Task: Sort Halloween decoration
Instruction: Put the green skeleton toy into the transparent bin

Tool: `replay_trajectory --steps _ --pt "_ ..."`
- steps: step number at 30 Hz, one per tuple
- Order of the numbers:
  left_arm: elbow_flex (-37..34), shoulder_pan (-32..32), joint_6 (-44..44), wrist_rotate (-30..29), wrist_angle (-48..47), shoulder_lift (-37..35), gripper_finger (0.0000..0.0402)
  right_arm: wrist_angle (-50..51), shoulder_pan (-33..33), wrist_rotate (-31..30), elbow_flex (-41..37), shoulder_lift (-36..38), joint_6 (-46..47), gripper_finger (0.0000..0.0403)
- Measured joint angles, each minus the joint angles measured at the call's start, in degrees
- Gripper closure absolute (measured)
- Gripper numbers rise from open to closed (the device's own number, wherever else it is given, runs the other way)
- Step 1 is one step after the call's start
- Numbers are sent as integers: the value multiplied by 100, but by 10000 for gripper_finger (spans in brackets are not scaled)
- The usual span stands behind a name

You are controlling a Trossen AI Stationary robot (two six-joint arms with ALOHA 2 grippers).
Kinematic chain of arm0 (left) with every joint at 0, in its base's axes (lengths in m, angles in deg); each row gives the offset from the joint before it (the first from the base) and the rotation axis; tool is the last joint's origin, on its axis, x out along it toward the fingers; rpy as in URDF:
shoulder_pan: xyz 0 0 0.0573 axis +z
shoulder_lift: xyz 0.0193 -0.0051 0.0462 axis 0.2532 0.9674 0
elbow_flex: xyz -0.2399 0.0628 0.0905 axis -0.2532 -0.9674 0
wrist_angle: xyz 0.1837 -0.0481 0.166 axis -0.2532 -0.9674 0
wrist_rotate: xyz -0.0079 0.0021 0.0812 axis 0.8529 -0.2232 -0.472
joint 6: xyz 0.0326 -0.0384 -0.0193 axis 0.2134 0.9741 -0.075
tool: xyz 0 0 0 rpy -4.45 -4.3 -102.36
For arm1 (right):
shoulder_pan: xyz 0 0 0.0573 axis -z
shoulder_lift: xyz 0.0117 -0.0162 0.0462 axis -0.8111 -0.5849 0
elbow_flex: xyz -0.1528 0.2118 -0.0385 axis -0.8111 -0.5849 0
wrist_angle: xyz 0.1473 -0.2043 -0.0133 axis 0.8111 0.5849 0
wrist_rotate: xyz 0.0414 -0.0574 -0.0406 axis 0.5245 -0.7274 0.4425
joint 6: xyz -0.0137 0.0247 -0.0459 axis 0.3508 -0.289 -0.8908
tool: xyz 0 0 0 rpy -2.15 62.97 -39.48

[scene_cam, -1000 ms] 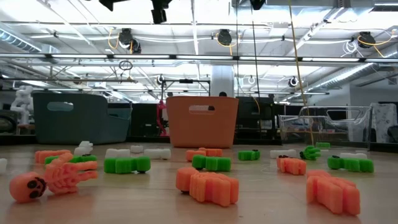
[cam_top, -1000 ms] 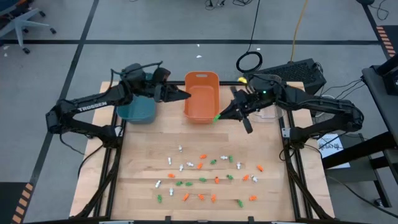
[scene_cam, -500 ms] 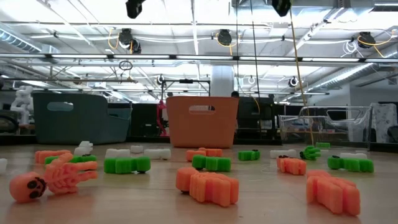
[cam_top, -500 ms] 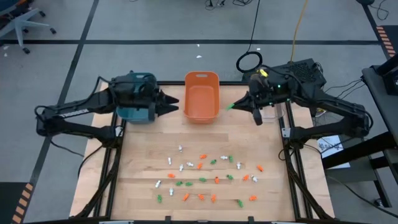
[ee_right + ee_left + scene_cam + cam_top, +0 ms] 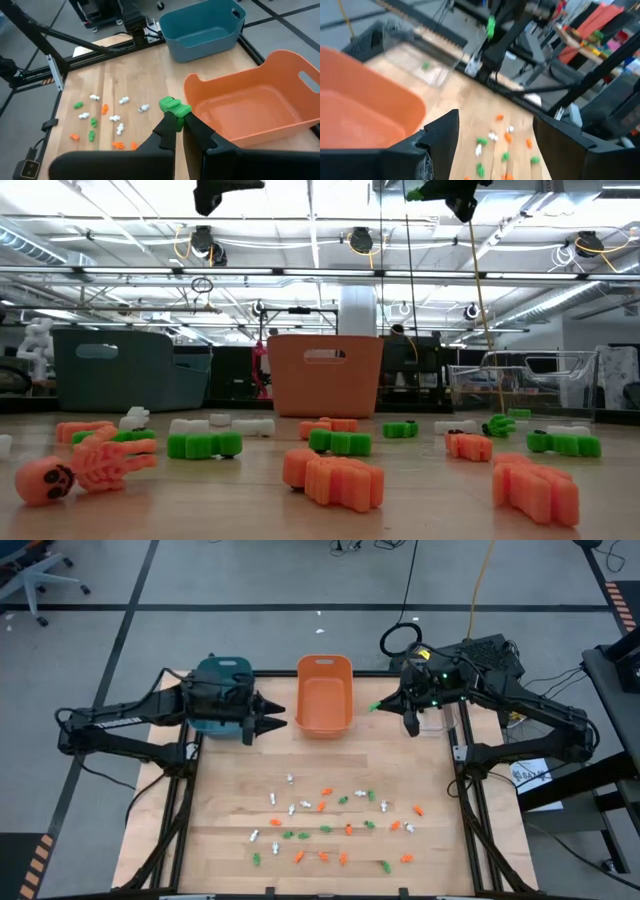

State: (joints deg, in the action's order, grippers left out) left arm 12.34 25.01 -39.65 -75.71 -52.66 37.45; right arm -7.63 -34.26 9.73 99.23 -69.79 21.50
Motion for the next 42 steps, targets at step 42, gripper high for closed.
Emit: replay_trajectory --steps 42 --pt "-2 0 11 -243 -33 -17 149 2630 1732 -2265 0 -200 1611 403"
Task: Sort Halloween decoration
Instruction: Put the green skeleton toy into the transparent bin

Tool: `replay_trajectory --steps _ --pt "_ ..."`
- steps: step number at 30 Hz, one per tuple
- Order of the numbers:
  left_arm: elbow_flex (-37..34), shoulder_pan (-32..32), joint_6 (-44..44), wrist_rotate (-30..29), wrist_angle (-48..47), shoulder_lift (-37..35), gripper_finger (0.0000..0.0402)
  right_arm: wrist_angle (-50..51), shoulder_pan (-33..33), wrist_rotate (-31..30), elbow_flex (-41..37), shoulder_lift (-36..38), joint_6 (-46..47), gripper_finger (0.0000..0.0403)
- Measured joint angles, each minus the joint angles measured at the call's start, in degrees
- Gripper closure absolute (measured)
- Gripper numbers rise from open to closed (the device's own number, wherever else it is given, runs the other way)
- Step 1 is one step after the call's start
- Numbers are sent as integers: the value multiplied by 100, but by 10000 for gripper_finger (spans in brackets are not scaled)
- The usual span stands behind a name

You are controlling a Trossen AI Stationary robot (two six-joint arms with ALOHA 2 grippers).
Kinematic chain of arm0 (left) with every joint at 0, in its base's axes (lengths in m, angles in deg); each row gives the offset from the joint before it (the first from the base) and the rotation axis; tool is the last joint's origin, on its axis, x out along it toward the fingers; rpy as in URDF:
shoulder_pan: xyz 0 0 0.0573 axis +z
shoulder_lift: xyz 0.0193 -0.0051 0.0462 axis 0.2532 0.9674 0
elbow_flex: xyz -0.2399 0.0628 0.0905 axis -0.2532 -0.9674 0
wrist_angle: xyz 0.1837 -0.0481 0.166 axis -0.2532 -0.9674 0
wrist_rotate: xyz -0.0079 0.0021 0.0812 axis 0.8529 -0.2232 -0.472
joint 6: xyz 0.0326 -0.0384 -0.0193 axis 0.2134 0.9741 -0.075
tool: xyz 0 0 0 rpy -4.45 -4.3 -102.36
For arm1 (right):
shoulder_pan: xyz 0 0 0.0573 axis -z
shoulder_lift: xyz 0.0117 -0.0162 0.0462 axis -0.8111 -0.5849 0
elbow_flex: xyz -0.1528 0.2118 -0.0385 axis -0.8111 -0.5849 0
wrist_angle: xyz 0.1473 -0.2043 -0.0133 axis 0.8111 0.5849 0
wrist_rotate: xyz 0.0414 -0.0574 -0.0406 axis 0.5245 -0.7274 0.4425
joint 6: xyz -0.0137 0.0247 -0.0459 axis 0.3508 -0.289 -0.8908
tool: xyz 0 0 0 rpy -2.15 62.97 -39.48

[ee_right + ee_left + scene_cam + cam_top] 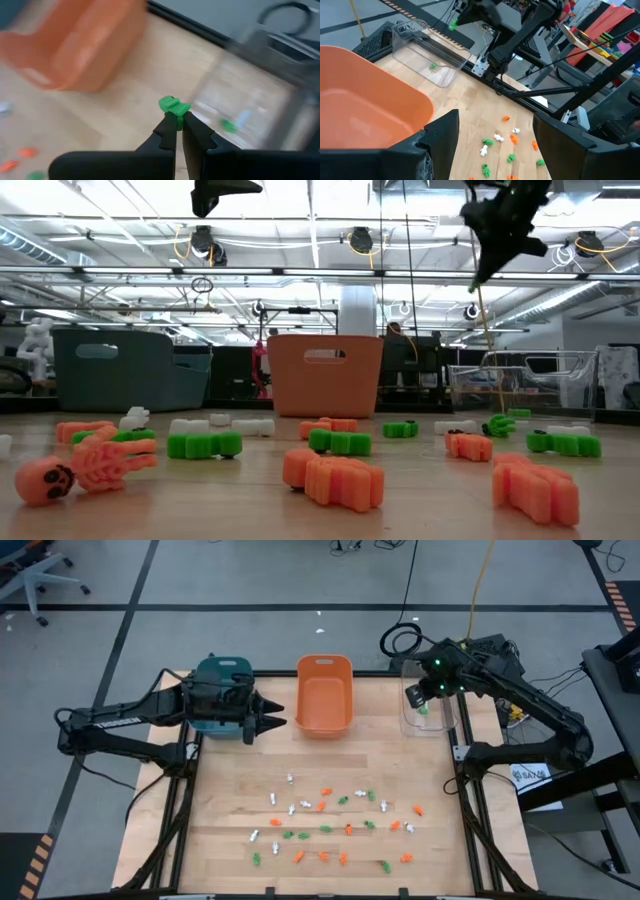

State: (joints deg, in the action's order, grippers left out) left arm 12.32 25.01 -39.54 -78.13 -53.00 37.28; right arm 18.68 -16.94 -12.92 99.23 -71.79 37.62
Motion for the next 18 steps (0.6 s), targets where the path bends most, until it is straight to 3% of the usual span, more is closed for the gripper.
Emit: replay_trajectory --steps 10,18 --pt "0 0 140 -3 -12 46 149 142 943 25 -706 -337 -367 403" --pt "0 -2 160 -2 9 226 149 -1152 1087 38 -1830 -605 -56 403"
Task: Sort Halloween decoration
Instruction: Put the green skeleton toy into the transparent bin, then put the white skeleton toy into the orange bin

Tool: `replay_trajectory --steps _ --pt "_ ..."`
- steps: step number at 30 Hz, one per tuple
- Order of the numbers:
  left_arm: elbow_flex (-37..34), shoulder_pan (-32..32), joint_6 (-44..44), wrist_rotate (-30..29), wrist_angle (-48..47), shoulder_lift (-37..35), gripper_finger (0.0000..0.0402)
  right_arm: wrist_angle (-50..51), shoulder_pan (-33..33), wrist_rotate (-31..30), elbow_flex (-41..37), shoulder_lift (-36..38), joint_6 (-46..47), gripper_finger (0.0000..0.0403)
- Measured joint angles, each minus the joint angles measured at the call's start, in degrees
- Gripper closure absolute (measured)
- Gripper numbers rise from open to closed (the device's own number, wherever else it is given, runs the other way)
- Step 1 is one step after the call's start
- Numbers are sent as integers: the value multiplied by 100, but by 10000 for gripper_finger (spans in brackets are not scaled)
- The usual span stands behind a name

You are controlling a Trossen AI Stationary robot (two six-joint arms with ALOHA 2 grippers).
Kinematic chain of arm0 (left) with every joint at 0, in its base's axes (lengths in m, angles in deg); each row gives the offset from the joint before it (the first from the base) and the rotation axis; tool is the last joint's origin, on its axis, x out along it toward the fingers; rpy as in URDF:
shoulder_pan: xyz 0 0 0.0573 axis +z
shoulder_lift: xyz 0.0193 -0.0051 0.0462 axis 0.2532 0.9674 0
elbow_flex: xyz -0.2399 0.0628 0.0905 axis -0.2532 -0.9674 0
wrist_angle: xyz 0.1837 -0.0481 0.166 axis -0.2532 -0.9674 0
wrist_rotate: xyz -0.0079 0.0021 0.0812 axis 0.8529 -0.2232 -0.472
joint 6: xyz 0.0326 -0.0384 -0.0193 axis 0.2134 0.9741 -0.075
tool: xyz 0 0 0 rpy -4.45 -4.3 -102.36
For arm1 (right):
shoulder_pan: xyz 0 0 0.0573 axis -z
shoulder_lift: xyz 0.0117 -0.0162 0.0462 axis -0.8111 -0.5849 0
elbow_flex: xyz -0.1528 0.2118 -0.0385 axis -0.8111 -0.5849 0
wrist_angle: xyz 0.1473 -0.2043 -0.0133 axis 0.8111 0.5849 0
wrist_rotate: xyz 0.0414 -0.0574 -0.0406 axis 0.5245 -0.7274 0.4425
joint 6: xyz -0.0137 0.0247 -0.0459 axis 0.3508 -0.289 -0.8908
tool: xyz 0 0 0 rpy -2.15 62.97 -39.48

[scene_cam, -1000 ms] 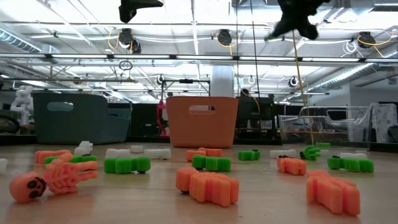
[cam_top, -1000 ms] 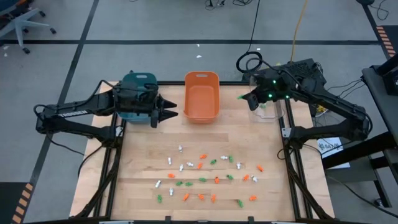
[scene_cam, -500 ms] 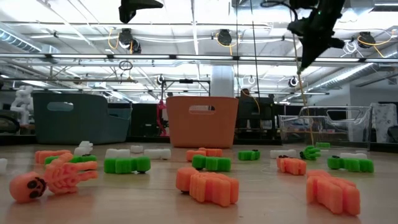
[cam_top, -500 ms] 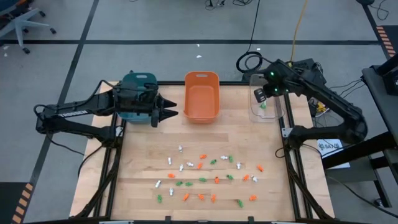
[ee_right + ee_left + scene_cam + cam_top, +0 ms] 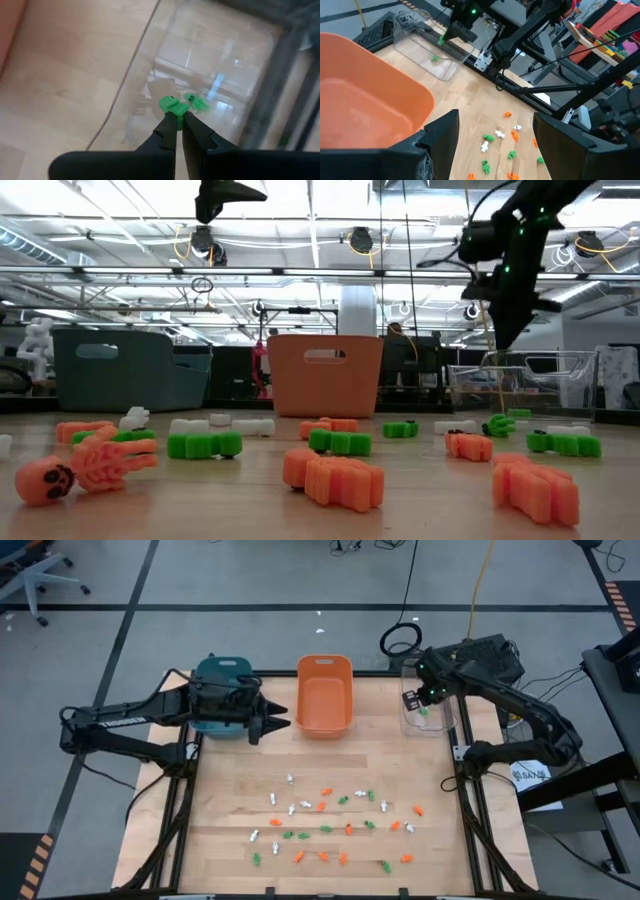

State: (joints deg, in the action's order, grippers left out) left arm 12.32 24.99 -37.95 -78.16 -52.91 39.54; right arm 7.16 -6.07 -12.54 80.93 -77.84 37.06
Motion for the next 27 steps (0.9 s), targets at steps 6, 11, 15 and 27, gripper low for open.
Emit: replay_trajectory --steps 6,11,15,27 --pt "0 -35 138 -6 -1 96 149 -221 84 -4 -520 -124 199 403" --pt "0 -35 106 -78 2 121 149 -351 140 -172 -811 -153 337 403" --pt "0 -35 -55 -198 -1 121 149 -403 140 -329 -951 -153 540 396" --pt "0 -52 -46 -233 -11 121 149 -480 140 -40 -1059 -51 534 288"
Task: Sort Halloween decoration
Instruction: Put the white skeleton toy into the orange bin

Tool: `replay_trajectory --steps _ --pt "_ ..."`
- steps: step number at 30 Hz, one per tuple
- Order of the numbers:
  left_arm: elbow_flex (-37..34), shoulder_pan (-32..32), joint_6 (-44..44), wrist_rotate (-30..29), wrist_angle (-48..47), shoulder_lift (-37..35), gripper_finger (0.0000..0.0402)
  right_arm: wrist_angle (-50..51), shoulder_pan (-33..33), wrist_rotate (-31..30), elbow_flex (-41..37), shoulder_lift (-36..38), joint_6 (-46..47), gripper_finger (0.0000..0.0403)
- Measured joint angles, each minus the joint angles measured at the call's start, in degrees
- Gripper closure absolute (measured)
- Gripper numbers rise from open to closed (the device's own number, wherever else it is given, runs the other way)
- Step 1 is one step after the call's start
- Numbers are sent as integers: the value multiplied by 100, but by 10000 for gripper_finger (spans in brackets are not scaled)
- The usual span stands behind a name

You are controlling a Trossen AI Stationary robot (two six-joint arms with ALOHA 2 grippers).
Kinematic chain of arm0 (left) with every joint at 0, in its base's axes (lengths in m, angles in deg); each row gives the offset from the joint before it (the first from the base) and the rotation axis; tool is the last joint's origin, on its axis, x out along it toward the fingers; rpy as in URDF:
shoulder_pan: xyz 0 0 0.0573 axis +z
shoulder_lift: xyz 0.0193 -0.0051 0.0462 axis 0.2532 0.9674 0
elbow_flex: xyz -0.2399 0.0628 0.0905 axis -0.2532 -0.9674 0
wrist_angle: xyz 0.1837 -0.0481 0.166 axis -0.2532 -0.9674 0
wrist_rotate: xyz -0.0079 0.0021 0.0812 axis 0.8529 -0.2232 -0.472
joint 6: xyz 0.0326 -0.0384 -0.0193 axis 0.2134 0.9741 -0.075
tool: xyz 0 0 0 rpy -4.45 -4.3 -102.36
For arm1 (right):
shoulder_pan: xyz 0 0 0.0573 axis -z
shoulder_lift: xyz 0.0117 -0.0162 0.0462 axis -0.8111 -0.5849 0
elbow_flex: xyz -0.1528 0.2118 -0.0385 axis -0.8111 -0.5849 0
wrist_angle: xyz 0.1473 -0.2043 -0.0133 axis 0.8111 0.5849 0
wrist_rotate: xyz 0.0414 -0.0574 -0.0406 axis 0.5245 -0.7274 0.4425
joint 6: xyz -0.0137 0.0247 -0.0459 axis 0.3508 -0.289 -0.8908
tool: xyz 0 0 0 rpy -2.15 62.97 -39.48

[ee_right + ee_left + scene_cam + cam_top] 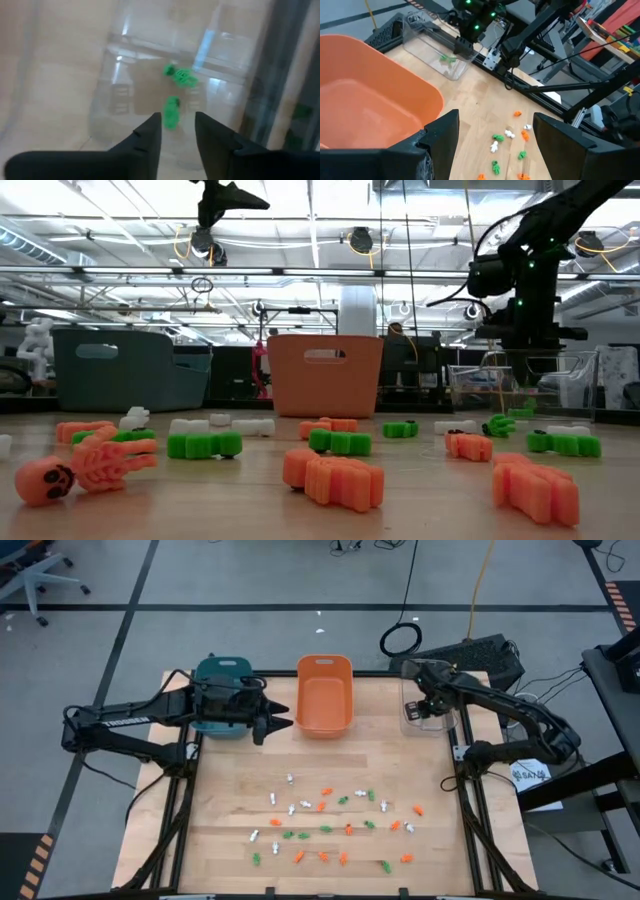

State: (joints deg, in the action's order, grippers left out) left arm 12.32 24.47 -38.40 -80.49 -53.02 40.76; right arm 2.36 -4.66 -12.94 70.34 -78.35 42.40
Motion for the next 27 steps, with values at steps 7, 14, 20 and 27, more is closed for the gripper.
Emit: replay_trajectory --steps 7,14,20,27 --pt "0 -192 631 -5 -143 0 149 160 -62 737 601 777 10 259" --pt "0 -581 435 -279 -903 32 149 -223 -457 807 1157 1815 139 262" --pt "0 -914 446 -324 -1466 298 149 -542 -1070 1064 1269 2367 437 263" --pt "-2 -1571 1144 -322 -1491 826 149 -843 -1984 1170 1273 2535 929 263"
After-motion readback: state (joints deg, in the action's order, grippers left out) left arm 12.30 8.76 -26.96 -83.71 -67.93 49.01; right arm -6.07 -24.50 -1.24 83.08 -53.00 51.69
